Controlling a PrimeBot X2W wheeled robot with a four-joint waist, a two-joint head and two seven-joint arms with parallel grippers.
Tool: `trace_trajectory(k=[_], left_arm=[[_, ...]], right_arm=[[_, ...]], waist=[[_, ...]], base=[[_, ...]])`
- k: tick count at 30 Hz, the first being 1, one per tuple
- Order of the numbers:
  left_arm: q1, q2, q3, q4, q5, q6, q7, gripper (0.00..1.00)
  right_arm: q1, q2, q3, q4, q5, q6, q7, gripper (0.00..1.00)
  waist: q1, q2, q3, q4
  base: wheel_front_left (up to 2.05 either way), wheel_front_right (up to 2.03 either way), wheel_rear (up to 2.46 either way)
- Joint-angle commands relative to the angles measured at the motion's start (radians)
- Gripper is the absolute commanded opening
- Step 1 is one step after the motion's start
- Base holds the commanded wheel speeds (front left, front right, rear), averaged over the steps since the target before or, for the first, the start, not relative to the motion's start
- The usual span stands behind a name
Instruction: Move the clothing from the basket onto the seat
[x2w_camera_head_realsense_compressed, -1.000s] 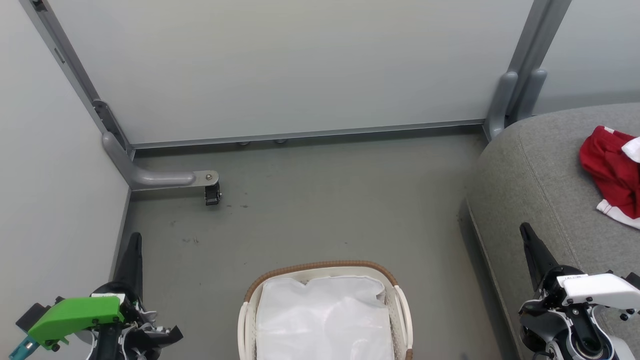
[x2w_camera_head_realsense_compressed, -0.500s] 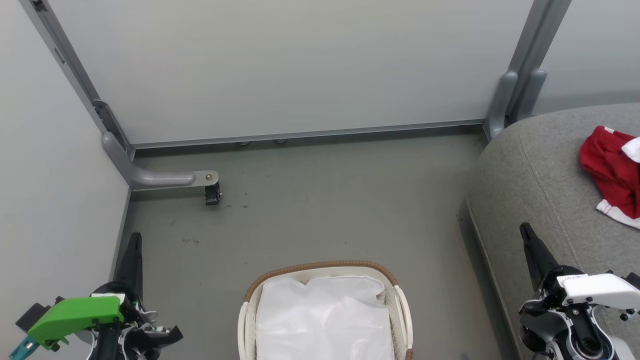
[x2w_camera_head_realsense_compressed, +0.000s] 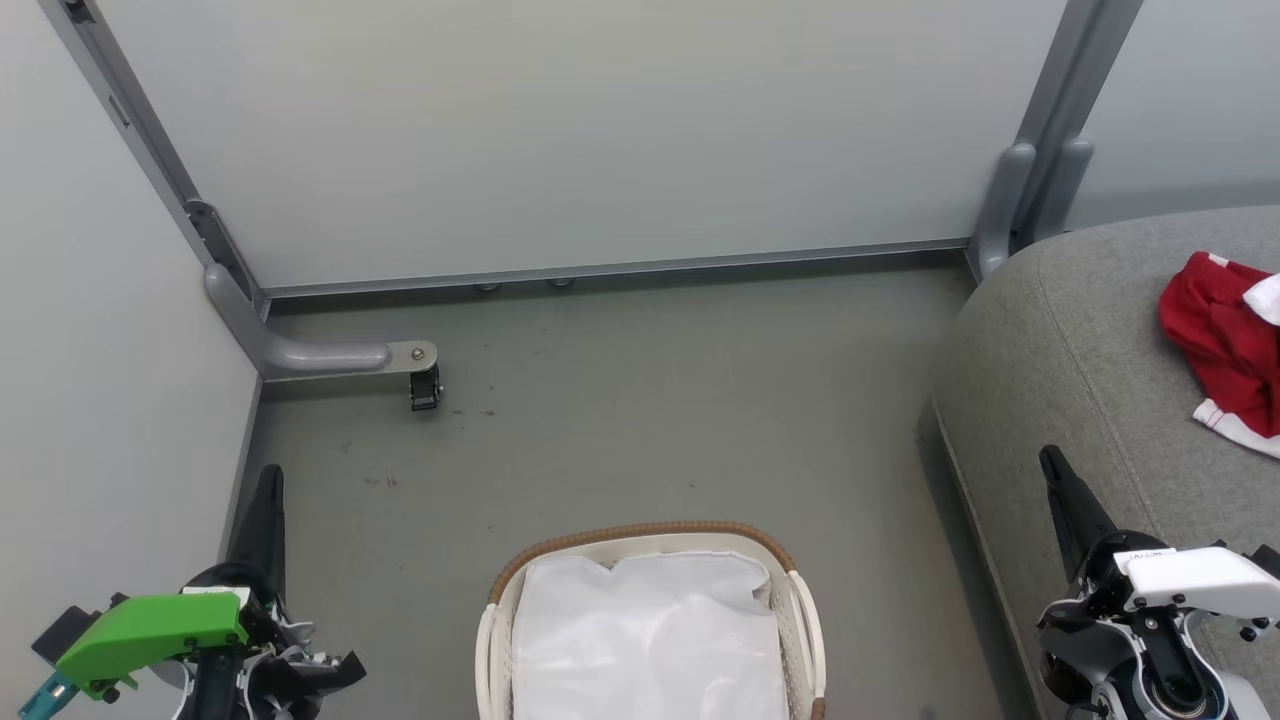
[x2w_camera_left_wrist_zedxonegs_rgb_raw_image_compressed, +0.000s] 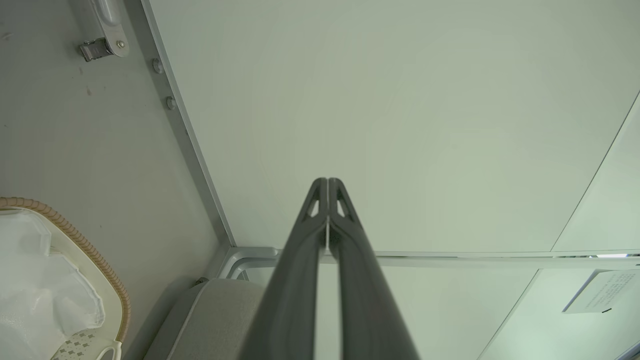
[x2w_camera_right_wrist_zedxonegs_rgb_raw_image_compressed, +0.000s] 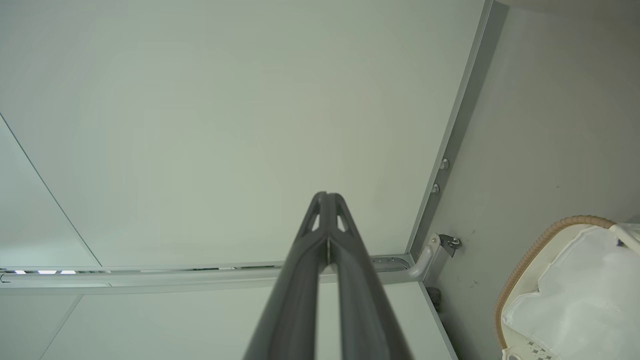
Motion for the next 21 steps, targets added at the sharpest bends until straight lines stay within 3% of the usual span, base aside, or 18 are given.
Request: trace_trajectory(k=[1, 21], left_arm=[[-0.012, 0.007, 0.002, -0.002, -0.003, -0.004, 0.004, 0.00], [-0.012, 0.007, 0.002, -0.002, -0.003, -0.004, 0.004, 0.00]], right_arm=[[-0.001, -0.003, -0.002, -0.003, 0.004, 0.000, 0.001, 0.00], [-0.001, -0.003, -0.002, -0.003, 0.004, 0.000, 0.001, 0.00]], waist=[[0.0000, 0.0000, 0.000, 0.000], [0.0000, 0.0000, 0.000, 0.000]], base=[[0.00, 0.00, 0.00], [0.00, 0.00, 0.00]])
